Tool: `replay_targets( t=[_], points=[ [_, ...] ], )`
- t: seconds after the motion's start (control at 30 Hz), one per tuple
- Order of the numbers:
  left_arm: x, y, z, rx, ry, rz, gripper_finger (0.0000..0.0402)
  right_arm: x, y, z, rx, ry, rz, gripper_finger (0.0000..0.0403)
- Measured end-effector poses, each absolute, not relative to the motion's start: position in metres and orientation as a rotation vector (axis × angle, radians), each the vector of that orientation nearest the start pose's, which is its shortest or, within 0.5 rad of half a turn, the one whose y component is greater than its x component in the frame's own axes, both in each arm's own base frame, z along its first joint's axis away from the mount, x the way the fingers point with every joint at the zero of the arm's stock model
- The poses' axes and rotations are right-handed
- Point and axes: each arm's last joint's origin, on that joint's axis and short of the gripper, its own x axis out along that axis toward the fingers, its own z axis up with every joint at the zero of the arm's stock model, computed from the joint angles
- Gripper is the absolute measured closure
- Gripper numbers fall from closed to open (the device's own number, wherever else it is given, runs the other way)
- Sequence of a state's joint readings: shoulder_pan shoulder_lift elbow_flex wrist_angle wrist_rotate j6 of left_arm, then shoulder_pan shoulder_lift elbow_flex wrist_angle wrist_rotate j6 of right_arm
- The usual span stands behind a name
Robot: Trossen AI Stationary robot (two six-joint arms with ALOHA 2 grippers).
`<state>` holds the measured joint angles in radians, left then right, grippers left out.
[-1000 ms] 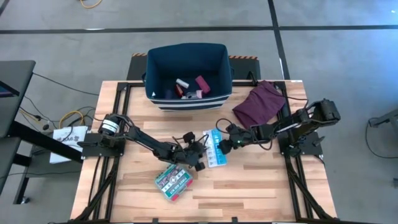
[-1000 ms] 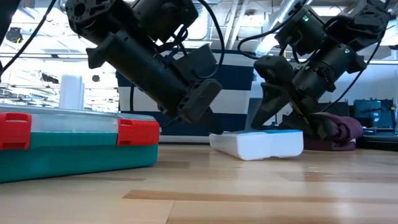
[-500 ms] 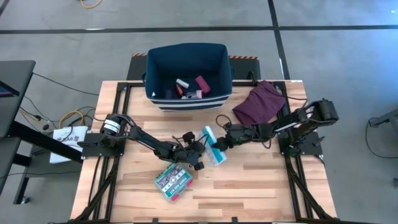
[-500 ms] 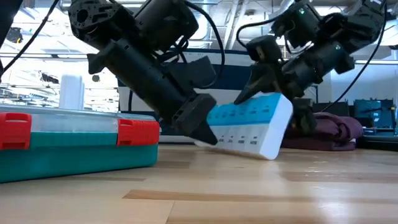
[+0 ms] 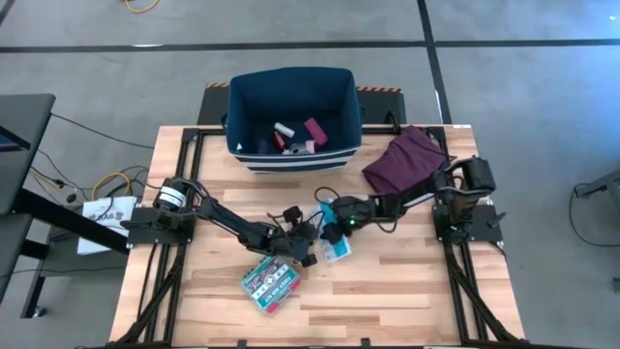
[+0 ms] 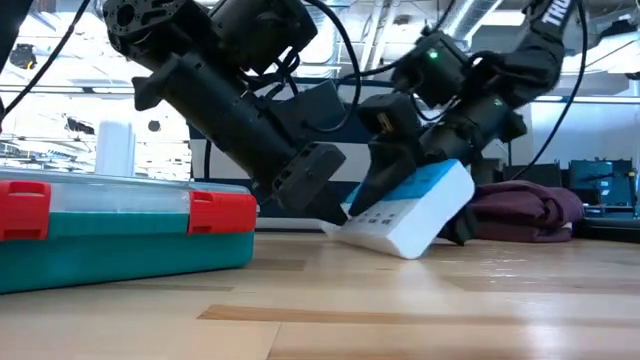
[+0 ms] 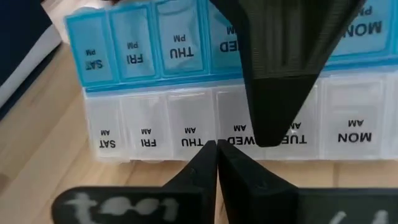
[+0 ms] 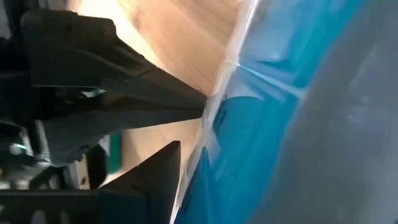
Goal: Pick & place medical supplies in basket/bin
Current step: Put the medicine organizer into the blue bin
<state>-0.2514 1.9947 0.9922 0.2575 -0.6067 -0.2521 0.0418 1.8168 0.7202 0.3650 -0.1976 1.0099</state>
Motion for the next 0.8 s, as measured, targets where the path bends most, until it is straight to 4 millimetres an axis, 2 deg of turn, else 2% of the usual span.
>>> replay_targets(
  t=[0.17,0.3,0.47,0.63,0.8],
  points=[
    [0.363,-0.089,0.113,0.089,0.648,0.42,0.0396,0.319,0.017,0.119,0.923,0.823,-0.167,0.0237],
    [0.351,-0.101,0.148,0.119,0.597,0.454,0.0396,0.318,0.018,0.128,0.904,0.802,-0.145,0.0265],
    [0.318,-0.112,0.199,0.164,0.544,0.534,0.0396,0.315,0.018,0.149,0.859,0.742,-0.09,0.0268],
    [0.278,-0.108,0.25,0.131,0.476,0.594,0.0396,0.312,0.016,0.197,0.755,0.56,-0.026,0.0255],
    [0.249,-0.094,0.288,0.089,0.405,0.614,0.0396,0.312,0.005,0.279,0.552,0.27,0.024,0.0267]
  ],
)
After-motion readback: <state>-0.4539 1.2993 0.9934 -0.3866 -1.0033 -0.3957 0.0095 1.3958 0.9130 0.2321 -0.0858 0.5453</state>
